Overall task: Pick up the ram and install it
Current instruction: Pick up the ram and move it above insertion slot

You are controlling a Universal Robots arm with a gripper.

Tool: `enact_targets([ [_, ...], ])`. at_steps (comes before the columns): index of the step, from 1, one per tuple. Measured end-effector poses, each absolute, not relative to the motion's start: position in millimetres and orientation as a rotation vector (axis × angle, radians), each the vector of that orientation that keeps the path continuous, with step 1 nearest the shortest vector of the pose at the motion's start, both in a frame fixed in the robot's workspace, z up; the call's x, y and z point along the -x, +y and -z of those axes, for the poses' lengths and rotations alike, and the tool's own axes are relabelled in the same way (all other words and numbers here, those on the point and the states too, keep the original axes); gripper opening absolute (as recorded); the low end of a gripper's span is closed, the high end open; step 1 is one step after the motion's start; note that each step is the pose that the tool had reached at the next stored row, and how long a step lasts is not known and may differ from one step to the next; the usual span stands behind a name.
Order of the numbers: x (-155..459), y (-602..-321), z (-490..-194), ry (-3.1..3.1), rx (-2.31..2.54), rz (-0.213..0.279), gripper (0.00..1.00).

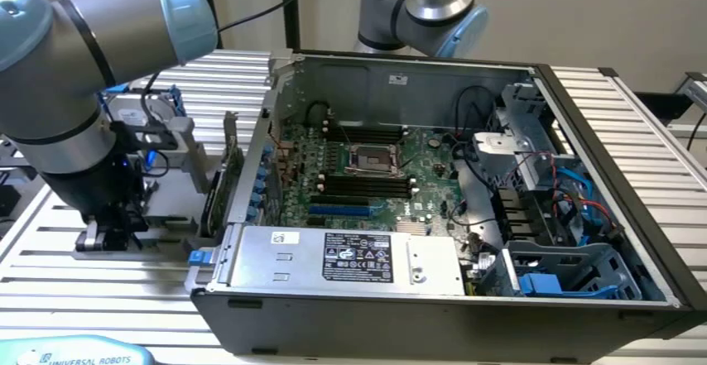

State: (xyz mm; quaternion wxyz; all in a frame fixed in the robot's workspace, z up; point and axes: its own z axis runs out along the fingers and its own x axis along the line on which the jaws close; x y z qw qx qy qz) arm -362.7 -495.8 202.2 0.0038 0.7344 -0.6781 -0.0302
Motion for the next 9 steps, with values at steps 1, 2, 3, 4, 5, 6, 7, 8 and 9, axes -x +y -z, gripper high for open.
enact_targets([
  [1,362.8,-496.0,-202.1,-2.125,-2.301,0.097,0.36],
  [2,362.8,-496.1,-201.6,-2.126,-2.301,0.098,0.36],
  [3,362.8,-496.2,-201.2,-2.126,-2.300,0.098,0.36],
  [4,362.8,-496.3,-200.6,-2.127,-2.299,0.099,0.36],
  [5,362.7,-496.4,-199.9,-2.127,-2.298,0.100,0.36],
  [6,362.8,-496.4,-199.2,-2.128,-2.297,0.100,0.36],
  [7,362.8,-496.4,-198.5,-2.129,-2.296,0.100,0.36],
  [8,362.8,-496.4,-197.9,-2.129,-2.296,0.100,0.36],
  [9,362.8,-496.4,-197.4,-2.130,-2.295,0.101,0.36],
])
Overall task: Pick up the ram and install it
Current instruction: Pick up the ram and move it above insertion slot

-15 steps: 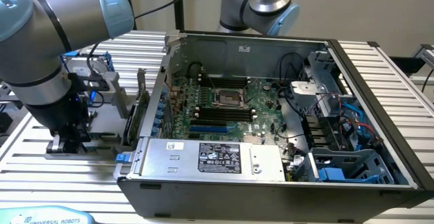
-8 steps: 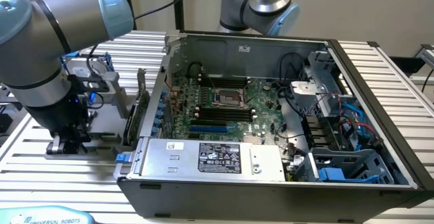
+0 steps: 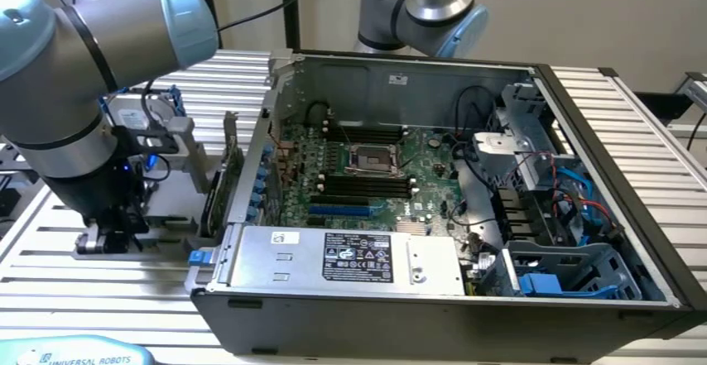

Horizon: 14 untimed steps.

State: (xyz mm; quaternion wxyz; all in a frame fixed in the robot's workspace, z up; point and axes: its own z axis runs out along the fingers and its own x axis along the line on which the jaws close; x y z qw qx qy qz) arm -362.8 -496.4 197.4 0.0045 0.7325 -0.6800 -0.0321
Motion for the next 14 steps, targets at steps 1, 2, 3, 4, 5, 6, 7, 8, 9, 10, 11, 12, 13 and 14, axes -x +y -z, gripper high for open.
enact_targets([
  [1,362.8,-496.4,-197.1,-2.131,-2.294,0.101,0.36],
  [2,362.7,-496.4,-196.9,-2.131,-2.293,0.101,0.36],
  [3,362.8,-496.4,-196.6,-2.131,-2.293,0.101,0.36],
  [4,362.8,-496.4,-196.5,-2.131,-2.293,0.102,0.36],
  [5,362.8,-496.4,-196.4,-2.132,-2.292,0.102,0.36],
  [6,362.8,-496.4,-196.4,-2.132,-2.292,0.102,0.36],
  [7,362.8,-496.4,-196.4,-2.131,-2.292,0.102,0.36],
  [8,362.8,-496.4,-196.4,-2.132,-2.292,0.103,0.36],
  [9,362.7,-496.4,-196.4,-2.132,-2.292,0.103,0.36],
  [10,362.7,-496.3,-196.3,-2.132,-2.293,0.103,0.36],
  [11,362.7,-496.4,-196.3,-2.132,-2.293,0.103,0.36],
  [12,362.7,-496.4,-196.3,-2.132,-2.293,0.104,0.34],
  [13,362.7,-496.4,-196.3,-2.132,-2.293,0.104,0.34],
  [14,362.8,-496.4,-196.3,-2.132,-2.293,0.104,0.28],
])
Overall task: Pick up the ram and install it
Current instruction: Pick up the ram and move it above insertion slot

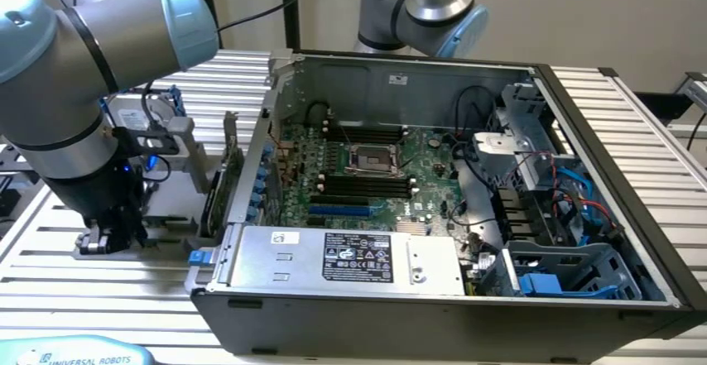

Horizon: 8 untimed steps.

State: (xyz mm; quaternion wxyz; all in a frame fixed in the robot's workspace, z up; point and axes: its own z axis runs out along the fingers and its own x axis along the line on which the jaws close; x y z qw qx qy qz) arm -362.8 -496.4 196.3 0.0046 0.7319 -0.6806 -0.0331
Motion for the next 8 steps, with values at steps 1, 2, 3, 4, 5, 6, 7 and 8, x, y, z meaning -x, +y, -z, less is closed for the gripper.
enact_targets([
  [1,362.8,-496.4,-196.4,-2.132,-2.293,0.104,0.28],
  [2,362.7,-496.4,-196.4,-2.132,-2.293,0.104,0.21],
  [3,362.8,-496.4,-196.4,-2.132,-2.293,0.104,0.21],
  [4,362.8,-496.4,-196.3,-2.132,-2.293,0.104,0.21],
  [5,362.8,-496.4,-196.3,-2.132,-2.292,0.104,0.21],
  [6,362.8,-496.4,-196.3,-2.133,-2.292,0.104,0.21],
  [7,362.8,-496.4,-196.3,-2.133,-2.292,0.104,0.21],
  [8,362.8,-496.4,-196.4,-2.134,-2.291,0.104,0.18],
])
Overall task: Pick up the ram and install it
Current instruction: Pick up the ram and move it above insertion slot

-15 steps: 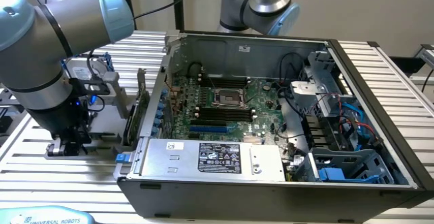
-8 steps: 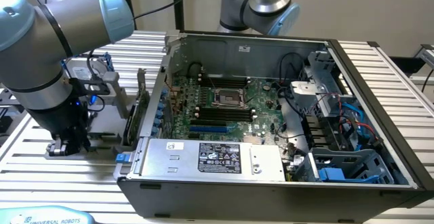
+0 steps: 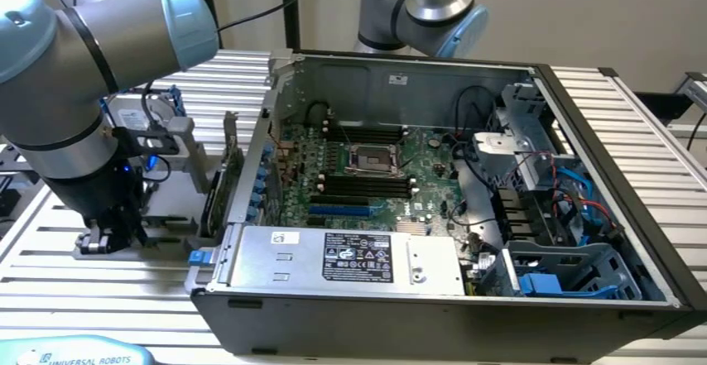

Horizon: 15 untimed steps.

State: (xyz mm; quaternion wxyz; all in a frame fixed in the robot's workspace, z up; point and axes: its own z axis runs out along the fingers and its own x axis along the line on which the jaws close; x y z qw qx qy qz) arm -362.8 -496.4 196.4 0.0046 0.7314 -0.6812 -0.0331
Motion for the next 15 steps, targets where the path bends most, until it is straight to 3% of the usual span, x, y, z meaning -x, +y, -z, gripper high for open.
enact_targets([
  [2,362.8,-496.4,-196.3,-2.134,-2.291,0.104,0.18],
  [3,362.8,-496.4,-196.3,-2.134,-2.291,0.104,0.13],
  [15,362.4,-496.4,-198.1,-2.137,-2.287,0.103,0.13],
])
